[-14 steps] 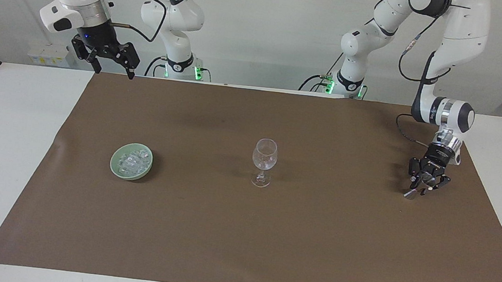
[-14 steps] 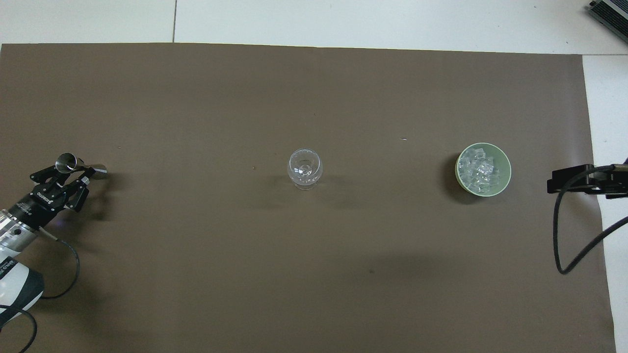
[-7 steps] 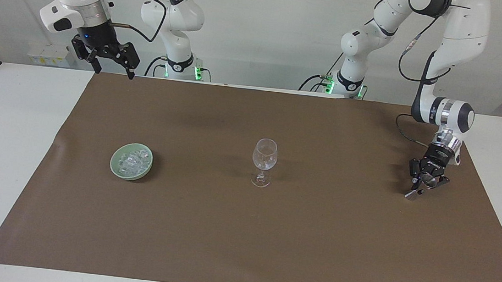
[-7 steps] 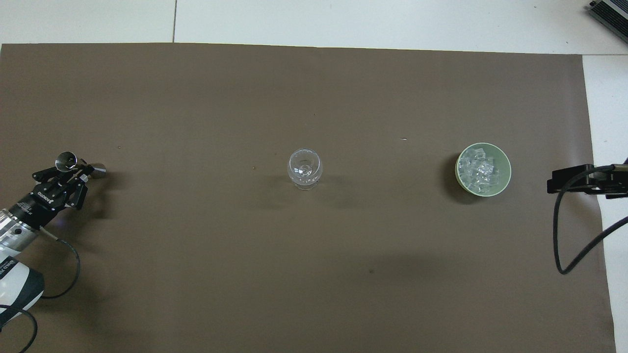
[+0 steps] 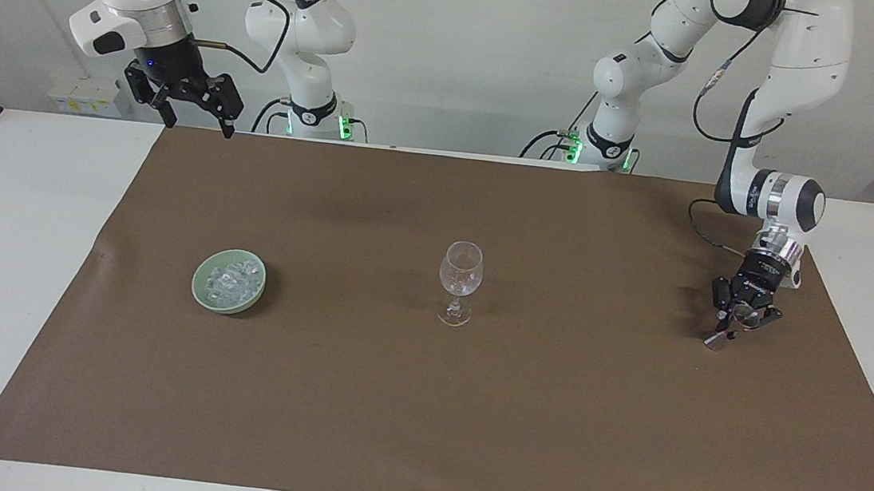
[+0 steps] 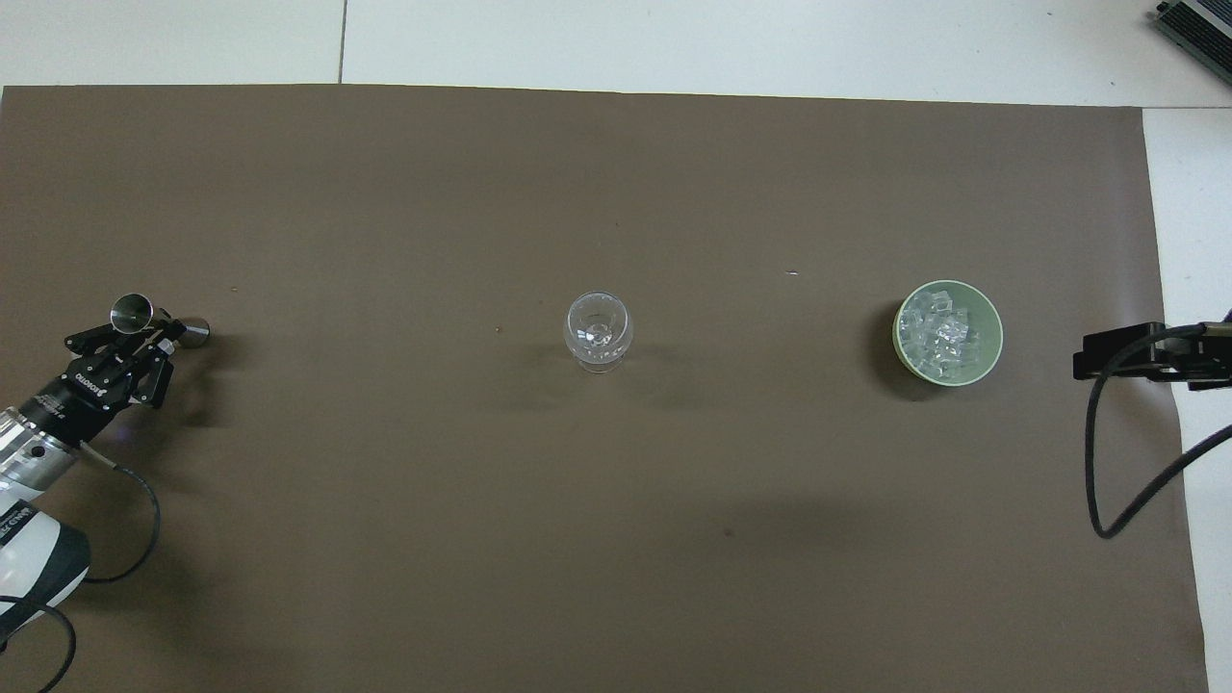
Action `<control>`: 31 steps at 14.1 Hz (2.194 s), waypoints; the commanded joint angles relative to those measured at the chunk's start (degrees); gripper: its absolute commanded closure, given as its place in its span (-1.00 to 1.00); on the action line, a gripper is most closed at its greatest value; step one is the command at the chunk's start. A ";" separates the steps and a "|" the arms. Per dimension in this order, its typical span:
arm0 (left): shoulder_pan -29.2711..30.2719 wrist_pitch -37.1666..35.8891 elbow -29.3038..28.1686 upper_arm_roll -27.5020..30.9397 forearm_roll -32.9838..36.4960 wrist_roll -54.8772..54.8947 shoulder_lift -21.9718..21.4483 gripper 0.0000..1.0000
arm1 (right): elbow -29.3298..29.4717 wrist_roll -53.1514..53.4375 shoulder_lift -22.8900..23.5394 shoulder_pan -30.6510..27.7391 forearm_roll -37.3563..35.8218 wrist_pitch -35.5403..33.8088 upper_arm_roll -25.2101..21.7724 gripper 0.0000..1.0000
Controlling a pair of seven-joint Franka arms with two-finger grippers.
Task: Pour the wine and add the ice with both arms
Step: 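Lift the jigger with the left gripper and carry it toward the glass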
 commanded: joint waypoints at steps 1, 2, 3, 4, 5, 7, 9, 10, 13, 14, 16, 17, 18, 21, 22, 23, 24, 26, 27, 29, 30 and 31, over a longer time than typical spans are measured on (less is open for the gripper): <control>-3.08 0.73 0.14 0.24 -2.33 0.74 -1.62 1.00 | -1.12 -1.55 -1.28 -0.28 0.95 -0.60 -0.02 -1.00; -3.70 1.26 0.14 0.16 -2.51 0.82 -1.80 1.00 | -1.12 -1.64 -1.28 -0.28 0.95 -0.60 -0.02 -1.00; -4.41 1.87 0.05 0.16 -3.73 0.82 -1.98 1.00 | -1.12 -1.64 -1.28 -0.28 0.95 -0.60 -0.02 -1.00; -5.80 2.57 -0.21 0.16 -4.87 0.82 -2.94 1.00 | -1.12 -1.64 -1.37 -0.28 0.95 -0.60 -0.02 -1.00; -7.38 4.41 -0.30 0.16 -5.66 0.74 -3.82 1.00 | -1.12 -1.64 -1.28 -0.28 0.95 -0.60 -0.02 -1.00; -10.81 10.03 -0.39 0.16 -5.85 -0.14 -7.50 1.00 | -1.12 -1.64 -1.28 -0.28 0.95 -0.60 -0.02 -1.00; -14.59 13.90 -0.83 0.16 -5.94 -3.29 -11.28 1.00 | -1.12 -1.64 -1.28 -0.28 0.95 -0.60 -0.02 -1.00; -16.61 16.53 -0.74 0.16 -6.20 -4.78 -12.77 1.00 | -1.12 -1.64 -1.28 -0.28 0.95 -0.60 -0.02 -1.00; -23.99 24.09 -0.74 0.16 -10.06 -5.42 -16.04 1.00 | -1.12 -1.64 -1.37 -0.28 0.95 -0.60 -0.02 -1.00; -26.19 26.20 -0.65 0.16 -11.20 -5.33 -16.48 1.00 | -1.12 -1.64 -1.28 -0.28 0.95 -0.60 -0.02 -1.00; -31.02 30.42 -0.04 0.16 -14.53 -5.24 -16.83 1.00 | -1.12 -1.64 -1.28 -0.28 0.95 -0.60 -0.02 -1.00; -32.78 31.66 0.14 0.16 -15.77 -5.07 -17.01 1.00 | -1.12 -1.64 -1.28 -0.28 0.95 -0.60 -0.02 -1.00; -34.80 33.15 0.40 -0.02 -17.26 -4.98 -17.18 1.00 | -1.12 -1.64 -1.28 -0.28 0.95 -0.60 -0.02 -1.00; -39.64 39.12 3.21 -1.59 -20.25 -4.89 -16.92 1.00 | -1.12 -1.64 -1.28 -0.28 0.95 -0.60 -0.02 -1.00; -40.35 41.06 3.91 -2.99 -21.13 -4.89 -16.66 1.00 | -1.12 -1.64 -1.37 -0.28 0.95 -0.60 -0.02 -1.00; -40.45 42.73 4.53 -4.75 -21.66 -4.80 -16.40 1.00 | -1.12 -1.64 -1.28 -0.28 0.95 -0.60 -0.02 -1.00; -40.45 44.57 5.49 -6.59 -21.76 -4.80 -16.13 1.00 | -1.12 -1.64 -1.28 -0.28 0.95 -0.60 -0.02 -1.00; -40.80 48.44 7.51 -9.32 -22.11 -4.80 -15.78 1.00 | -1.12 -1.64 -1.28 -0.28 0.95 -0.60 -0.02 -1.00; -41.23 50.29 8.48 -10.64 -22.02 -4.80 -15.34 1.00 | -1.12 -1.64 -1.28 -0.28 0.95 -0.60 -0.02 -1.00; -43.51 54.24 10.59 -11.44 -21.67 -4.80 -14.64 1.00 | -1.12 -1.64 -1.28 -0.28 0.95 -0.60 -0.02 -1.00; -45.09 55.39 10.86 -11.44 -21.49 -4.71 -14.37 1.00 | -1.12 -1.64 -1.37 -0.28 0.95 -0.60 -0.02 -1.00; -45.80 56.27 11.39 -11.44 -21.32 -4.54 -13.94 1.00 | -1.12 -1.64 -1.28 -0.28 0.95 -0.60 -0.02 -1.00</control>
